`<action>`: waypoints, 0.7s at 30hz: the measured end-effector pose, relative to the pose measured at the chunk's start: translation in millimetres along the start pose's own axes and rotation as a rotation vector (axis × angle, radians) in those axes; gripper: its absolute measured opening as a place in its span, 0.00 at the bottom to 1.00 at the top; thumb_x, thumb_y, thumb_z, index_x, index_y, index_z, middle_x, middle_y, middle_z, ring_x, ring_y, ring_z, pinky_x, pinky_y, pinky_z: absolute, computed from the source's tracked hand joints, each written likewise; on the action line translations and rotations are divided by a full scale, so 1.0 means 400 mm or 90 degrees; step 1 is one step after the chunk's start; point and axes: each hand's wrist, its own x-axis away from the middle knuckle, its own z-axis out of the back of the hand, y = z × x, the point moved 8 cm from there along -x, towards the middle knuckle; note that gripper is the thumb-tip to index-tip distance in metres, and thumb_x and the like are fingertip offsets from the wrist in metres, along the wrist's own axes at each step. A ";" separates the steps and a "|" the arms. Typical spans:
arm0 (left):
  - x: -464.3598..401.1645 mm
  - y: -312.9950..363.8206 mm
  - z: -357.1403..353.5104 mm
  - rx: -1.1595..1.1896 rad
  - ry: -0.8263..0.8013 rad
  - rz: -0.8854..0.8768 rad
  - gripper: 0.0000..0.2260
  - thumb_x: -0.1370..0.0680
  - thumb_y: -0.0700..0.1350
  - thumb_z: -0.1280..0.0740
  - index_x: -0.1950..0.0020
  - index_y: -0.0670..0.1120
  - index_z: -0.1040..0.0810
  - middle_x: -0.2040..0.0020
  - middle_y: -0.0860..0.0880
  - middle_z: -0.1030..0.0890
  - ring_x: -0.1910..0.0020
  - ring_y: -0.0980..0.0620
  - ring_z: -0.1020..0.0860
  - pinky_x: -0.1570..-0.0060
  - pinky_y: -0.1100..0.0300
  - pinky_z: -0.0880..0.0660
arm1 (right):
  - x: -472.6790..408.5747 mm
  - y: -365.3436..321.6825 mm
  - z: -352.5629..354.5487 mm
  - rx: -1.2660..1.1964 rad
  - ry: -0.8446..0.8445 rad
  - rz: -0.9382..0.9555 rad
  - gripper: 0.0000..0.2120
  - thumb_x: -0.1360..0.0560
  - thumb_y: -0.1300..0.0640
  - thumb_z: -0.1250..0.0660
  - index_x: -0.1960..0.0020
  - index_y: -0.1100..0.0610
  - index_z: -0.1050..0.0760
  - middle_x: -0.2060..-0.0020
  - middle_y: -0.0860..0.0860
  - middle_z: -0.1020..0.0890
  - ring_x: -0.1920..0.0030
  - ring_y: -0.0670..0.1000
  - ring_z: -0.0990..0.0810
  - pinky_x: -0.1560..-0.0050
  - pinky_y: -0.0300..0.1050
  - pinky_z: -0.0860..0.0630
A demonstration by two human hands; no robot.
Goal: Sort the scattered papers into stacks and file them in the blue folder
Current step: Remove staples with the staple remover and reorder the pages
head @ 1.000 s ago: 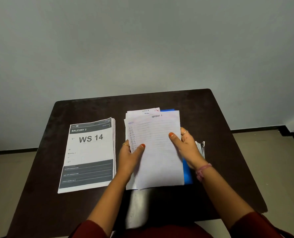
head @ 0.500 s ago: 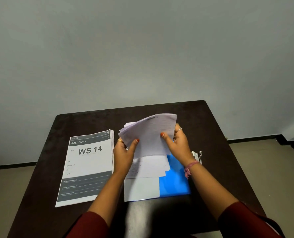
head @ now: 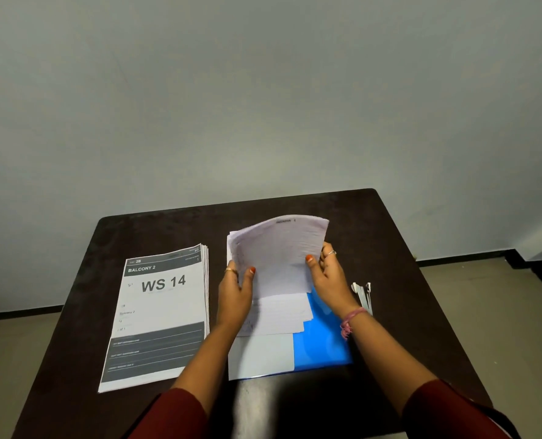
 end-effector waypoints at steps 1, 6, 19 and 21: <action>-0.001 0.009 -0.002 -0.001 -0.003 0.001 0.16 0.19 0.44 0.38 0.33 0.41 0.32 0.42 0.49 0.25 0.44 0.53 0.26 0.46 0.62 0.26 | -0.002 -0.007 -0.001 0.011 0.002 0.009 0.16 0.19 0.59 0.41 0.32 0.59 0.35 0.46 0.44 0.24 0.44 0.41 0.23 0.40 0.41 0.25; -0.031 0.051 0.006 0.039 -0.017 -0.028 0.10 0.20 0.43 0.36 0.39 0.46 0.29 0.45 0.52 0.22 0.46 0.55 0.23 0.51 0.67 0.26 | -0.028 -0.060 0.023 -0.041 0.035 0.042 0.11 0.19 0.60 0.41 0.38 0.56 0.32 0.46 0.47 0.22 0.47 0.38 0.22 0.47 0.36 0.24; 0.018 -0.055 -0.048 0.253 -0.133 0.289 0.11 0.21 0.34 0.40 0.44 0.46 0.23 0.51 0.49 0.16 0.52 0.49 0.17 0.57 0.57 0.20 | -0.020 0.094 0.009 -0.137 -0.048 -0.160 0.15 0.20 0.60 0.38 0.35 0.49 0.33 0.39 0.52 0.22 0.40 0.51 0.22 0.39 0.51 0.24; 0.028 -0.098 -0.051 0.206 -0.150 0.312 0.11 0.21 0.35 0.39 0.43 0.45 0.22 0.51 0.49 0.15 0.51 0.49 0.17 0.54 0.55 0.21 | -0.002 0.157 0.007 -0.138 -0.044 -0.205 0.19 0.21 0.59 0.37 0.31 0.52 0.34 0.35 0.52 0.24 0.35 0.51 0.25 0.33 0.55 0.29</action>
